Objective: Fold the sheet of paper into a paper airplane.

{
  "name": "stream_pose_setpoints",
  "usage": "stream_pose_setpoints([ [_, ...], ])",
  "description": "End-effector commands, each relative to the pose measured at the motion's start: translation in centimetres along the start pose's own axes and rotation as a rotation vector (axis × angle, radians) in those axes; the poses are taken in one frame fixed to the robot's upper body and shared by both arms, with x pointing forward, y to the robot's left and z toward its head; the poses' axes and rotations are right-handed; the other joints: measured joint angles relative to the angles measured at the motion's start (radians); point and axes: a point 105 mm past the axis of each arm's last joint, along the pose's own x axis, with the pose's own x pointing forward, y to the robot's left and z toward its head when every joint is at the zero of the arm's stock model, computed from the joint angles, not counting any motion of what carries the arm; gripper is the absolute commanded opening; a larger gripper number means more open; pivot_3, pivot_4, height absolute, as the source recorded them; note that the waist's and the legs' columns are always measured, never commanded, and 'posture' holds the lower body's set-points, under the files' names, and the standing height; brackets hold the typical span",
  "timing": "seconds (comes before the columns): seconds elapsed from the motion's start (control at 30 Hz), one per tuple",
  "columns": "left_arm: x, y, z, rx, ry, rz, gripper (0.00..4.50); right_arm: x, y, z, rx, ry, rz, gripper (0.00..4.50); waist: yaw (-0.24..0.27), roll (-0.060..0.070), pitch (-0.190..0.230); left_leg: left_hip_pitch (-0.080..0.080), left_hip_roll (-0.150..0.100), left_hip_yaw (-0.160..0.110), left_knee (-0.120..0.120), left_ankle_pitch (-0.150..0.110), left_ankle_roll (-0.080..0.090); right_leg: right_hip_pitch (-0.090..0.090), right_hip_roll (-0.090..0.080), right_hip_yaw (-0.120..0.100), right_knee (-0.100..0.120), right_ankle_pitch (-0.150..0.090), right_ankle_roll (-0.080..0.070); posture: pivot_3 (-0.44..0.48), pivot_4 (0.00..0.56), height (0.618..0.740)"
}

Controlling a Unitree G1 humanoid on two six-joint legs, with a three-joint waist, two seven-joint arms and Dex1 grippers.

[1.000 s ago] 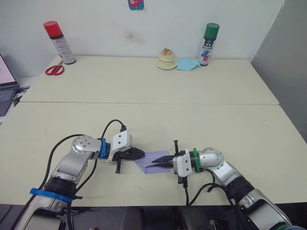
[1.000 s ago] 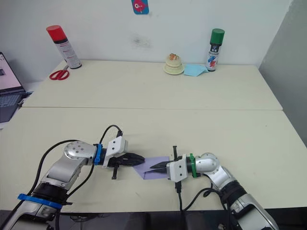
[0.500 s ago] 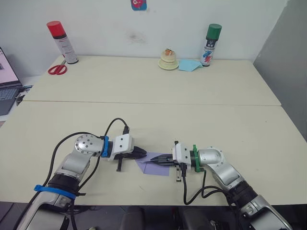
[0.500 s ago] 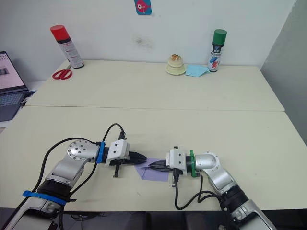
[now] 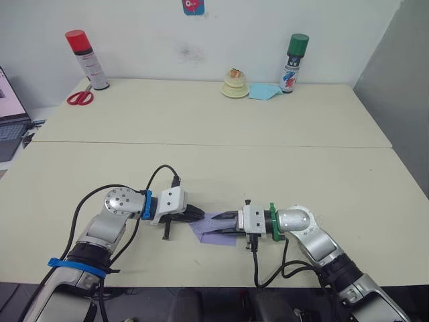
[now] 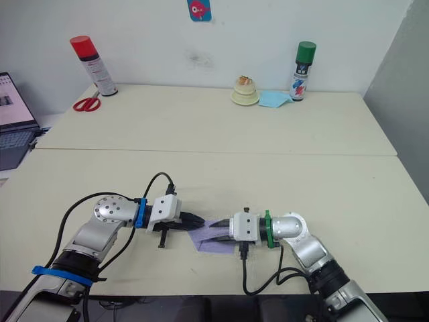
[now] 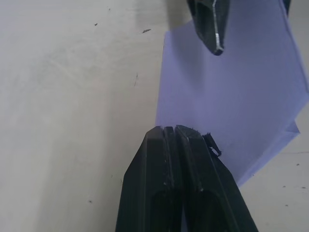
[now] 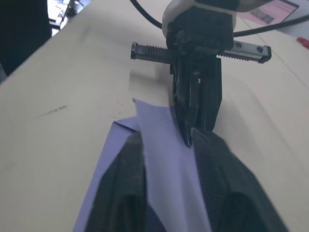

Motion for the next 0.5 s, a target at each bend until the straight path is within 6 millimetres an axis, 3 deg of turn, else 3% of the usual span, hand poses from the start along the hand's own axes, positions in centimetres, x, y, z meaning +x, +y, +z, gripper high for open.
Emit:
stream_pose_setpoints([
  [0.03, 0.5, -1.3, -2.2, -0.119, 0.066, -0.022, 0.36, 0.5, 0.2, 1.1, -0.147, -0.014, 0.021, 1.62, 0.000, 0.000, 0.000, 0.000, 0.000, 0.000, 0.000, 0.000, 0.000, 0.000, 0.000, 0.000, 0.000, 0.000, 0.000, 0.000, 0.150, 0.737],
  [0.5, 0.3, -1.1, -1.6, -0.140, 0.060, -0.006, 0.36, 2.5, 0.5, 0.6, -0.288, -0.022, 0.006, 1.62, -0.001, 0.000, 0.000, 0.000, 0.000, 0.000, -0.001, 0.000, 0.000, 0.000, 0.000, 0.000, 0.000, 0.000, 0.000, 0.000, 0.150, 0.737],
])
